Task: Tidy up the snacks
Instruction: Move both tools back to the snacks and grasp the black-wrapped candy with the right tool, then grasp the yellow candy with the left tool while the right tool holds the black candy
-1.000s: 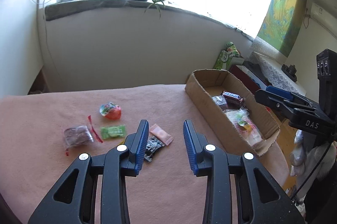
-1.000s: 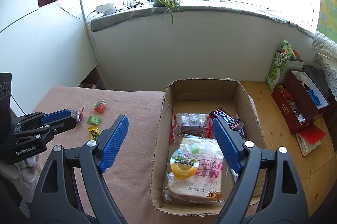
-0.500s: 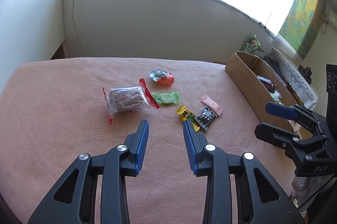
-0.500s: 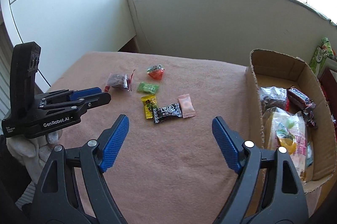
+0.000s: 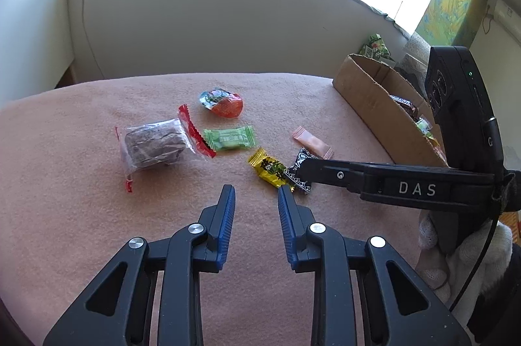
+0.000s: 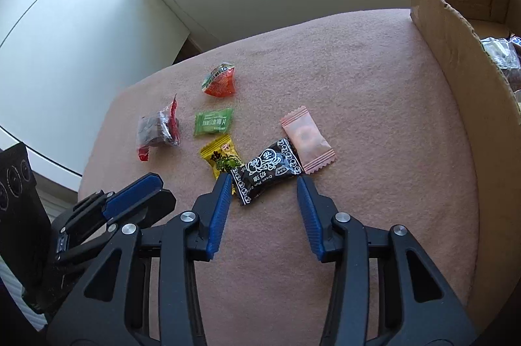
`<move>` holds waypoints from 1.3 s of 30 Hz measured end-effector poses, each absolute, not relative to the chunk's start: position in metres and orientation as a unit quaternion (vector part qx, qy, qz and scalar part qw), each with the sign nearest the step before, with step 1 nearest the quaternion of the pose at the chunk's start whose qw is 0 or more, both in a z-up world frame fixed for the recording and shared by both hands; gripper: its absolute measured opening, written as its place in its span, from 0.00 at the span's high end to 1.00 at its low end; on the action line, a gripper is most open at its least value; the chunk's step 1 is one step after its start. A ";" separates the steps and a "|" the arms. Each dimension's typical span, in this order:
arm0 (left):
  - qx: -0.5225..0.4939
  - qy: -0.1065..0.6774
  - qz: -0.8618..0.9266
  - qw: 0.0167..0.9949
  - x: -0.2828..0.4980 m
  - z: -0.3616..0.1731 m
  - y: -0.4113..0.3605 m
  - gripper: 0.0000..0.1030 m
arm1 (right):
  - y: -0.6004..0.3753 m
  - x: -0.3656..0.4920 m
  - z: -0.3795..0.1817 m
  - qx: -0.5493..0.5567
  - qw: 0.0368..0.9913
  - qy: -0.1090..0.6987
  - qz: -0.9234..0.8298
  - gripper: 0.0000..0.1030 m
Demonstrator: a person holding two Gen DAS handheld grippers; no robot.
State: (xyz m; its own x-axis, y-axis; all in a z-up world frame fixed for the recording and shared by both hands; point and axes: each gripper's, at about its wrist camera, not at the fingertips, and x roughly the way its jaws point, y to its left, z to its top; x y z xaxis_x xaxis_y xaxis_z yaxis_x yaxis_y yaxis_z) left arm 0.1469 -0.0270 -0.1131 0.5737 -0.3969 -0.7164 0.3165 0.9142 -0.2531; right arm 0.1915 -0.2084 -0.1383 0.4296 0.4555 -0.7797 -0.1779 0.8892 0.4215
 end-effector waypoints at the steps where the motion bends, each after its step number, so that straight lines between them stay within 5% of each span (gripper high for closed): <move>1: -0.049 0.417 -0.202 0.885 0.148 -0.114 -0.028 0.75 | -0.206 0.194 -0.137 0.138 0.835 0.499 0.186 0.59; 9: -0.050 0.424 -0.211 0.879 0.152 -0.118 -0.033 0.75 | -0.181 0.208 -0.134 0.054 0.849 0.496 0.171 0.62; 14: -0.060 0.428 -0.207 0.878 0.158 -0.120 -0.030 0.75 | -0.176 0.200 -0.133 -0.016 0.858 0.487 0.164 0.78; 32: -0.019 0.440 -0.186 0.878 0.184 -0.130 -0.066 0.68 | -0.223 0.169 -0.131 0.021 0.873 0.465 0.145 0.79; 39: 0.015 0.435 -0.174 0.883 0.185 -0.134 -0.077 0.77 | -0.218 0.164 -0.127 -0.007 0.876 0.460 0.143 0.79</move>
